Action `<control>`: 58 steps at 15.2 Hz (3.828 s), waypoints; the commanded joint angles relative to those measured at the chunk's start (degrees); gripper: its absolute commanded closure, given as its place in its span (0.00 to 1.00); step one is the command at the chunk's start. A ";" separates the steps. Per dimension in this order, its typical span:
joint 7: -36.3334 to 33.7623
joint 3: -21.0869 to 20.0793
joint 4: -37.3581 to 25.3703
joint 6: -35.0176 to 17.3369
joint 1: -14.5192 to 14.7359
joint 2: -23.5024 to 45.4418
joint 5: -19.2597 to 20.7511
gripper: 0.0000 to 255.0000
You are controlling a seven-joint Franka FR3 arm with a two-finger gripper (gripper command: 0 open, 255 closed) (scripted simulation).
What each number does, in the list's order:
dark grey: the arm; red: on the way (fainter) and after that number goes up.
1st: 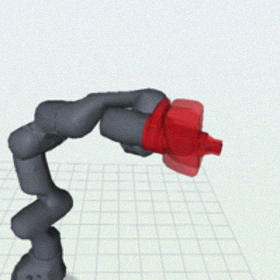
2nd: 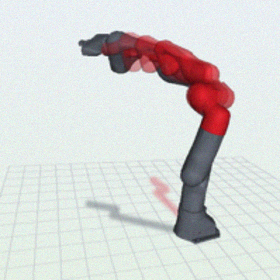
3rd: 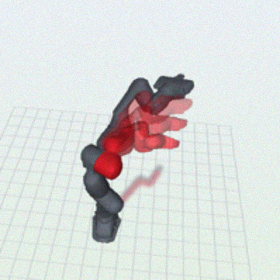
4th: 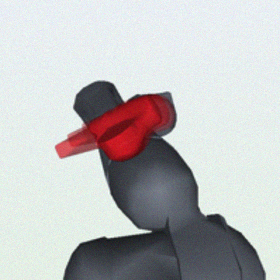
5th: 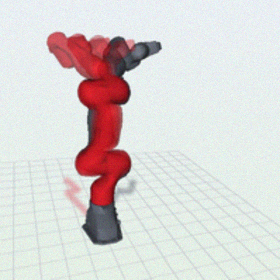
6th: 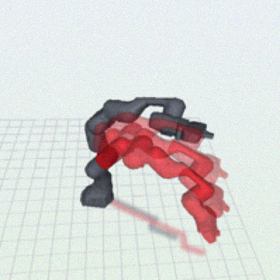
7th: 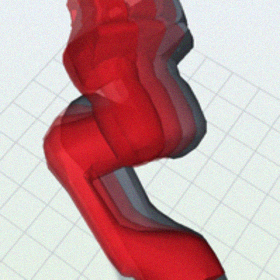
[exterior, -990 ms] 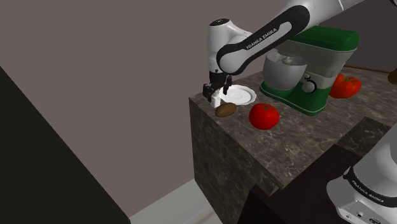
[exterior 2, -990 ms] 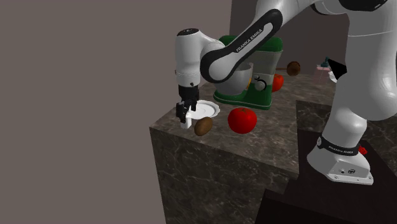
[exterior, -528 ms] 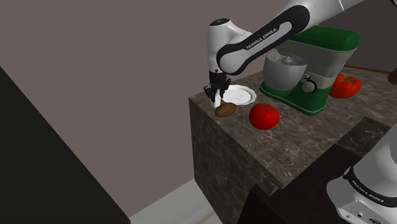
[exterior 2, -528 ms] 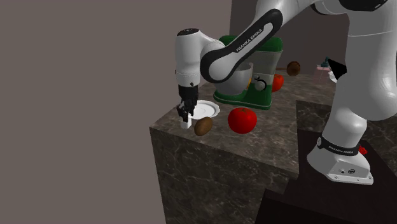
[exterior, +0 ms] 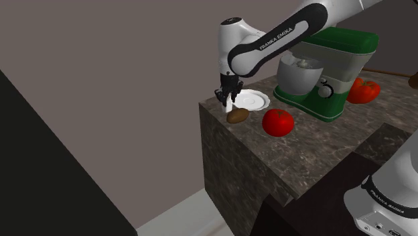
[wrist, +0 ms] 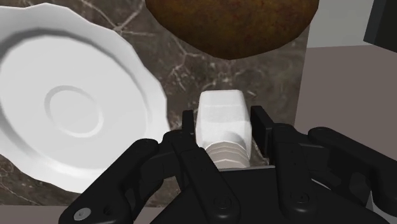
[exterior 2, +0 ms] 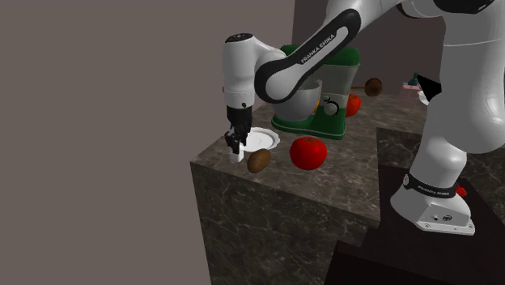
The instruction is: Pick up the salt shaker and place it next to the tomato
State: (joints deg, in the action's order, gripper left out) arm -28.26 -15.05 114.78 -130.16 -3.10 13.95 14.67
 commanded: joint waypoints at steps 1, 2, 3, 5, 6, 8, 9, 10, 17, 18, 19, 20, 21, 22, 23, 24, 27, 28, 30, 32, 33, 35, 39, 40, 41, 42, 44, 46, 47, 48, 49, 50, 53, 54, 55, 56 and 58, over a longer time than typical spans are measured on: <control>0.47 -0.11 -0.46 1.12 -0.12 -0.72 -0.44 1.00; 0.69 -0.17 -0.74 1.77 -0.16 -1.12 -0.68 1.00; 0.91 -0.24 -1.04 2.42 -0.19 -1.51 -0.92 1.00; 1.34 -0.36 -1.67 3.74 -0.26 -2.26 -1.37 1.00; 1.55 -0.41 -2.01 4.40 -0.29 -2.62 -1.58 1.00; 1.95 -0.50 -2.72 5.74 -0.33 -3.31 -1.99 1.00; 2.14 -0.55 -3.09 6.41 -0.36 -3.64 -2.19 1.00; 2.33 -0.59 -3.48 7.08 -0.38 -3.96 -2.38 1.00; 3.55 -0.81 -6.56 11.90 -0.46 -5.88 -3.52 1.00; 3.71 -0.83 -7.05 12.60 -0.47 -6.10 -3.66 1.00; 3.86 -0.85 -7.56 13.31 -0.48 -6.32 -3.79 1.00; 4.02 -0.87 -8.08 14.01 -0.48 -6.53 -3.92 1.00; 4.16 -0.89 -8.61 14.72 -0.48 -6.72 -4.04 1.00; 4.31 -0.91 -9.16 15.43 -0.48 -6.90 -4.15 1.00; 4.45 -0.93 -9.72 16.15 -0.48 -7.07 -4.26 1.00; 4.58 -0.94 -10.30 16.86 -0.48 -7.23 -4.36 1.00; 4.97 -0.99 -12.11 19.04 -0.47 -7.64 -4.63 1.00; 5.09 -1.01 -12.75 19.77 -0.46 -7.75 -4.71 1.00; 5.33 -1.03 -14.06 21.24 -0.45 -7.93 -4.85 1.00; 5.55 -1.06 -15.43 22.72 -0.42 -8.06 -4.96 1.00; 5.66 -1.07 -16.15 23.47 -0.41 -8.10 -5.01 1.00; 6.89 -0.63 -14.20 23.15 -1.12 -9.99 -5.63 1.00; 11.84 1.57 -5.88 20.89 -3.61 -16.93 -7.65 1.00; 13.11 2.22 -4.01 20.44 -4.14 -18.55 -8.05 1.00; 14.40 2.91 -2.23 20.04 -4.64 -20.12 -8.41 1.00; 15.68 3.63 -0.51 19.67 -5.12 -21.64 -8.72 1.00; 18.27 5.14 2.69 19.06 -6.04 -24.55 -9.20 1.00; 20.88 6.73 5.62 18.57 -6.93 -27.27 -9.49 1.00; 22.18 7.56 6.98 18.37 -7.38 -28.57 -9.57 1.00; 23.49 8.41 8.28 18.19 -7.81 -29.82 -9.59 1.00; 24.79 9.29 9.51 18.04 -8.25 -31.03 -9.58 1.00; 26.10 10.18 10.67 17.91 -8.70 -32.19 -9.52 1.00; 30.03 12.94 13.78 17.63 -10.08 -35.40 -9.10 1.00; 31.34 13.89 14.69 17.56 -10.56 -36.37 -8.89 1.00; 32.66 14.86 15.54 17.51 -11.05 -37.29 -8.64 1.00; 33.99 15.83 16.32 17.47 -11.56 -38.15 -8.36 1.00; 36.66 17.82 17.68 17.41 -12.60 -39.73 -7.73 1.00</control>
State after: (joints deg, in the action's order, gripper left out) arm 7.00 1.70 132.07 -113.03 -15.12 -25.25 6.61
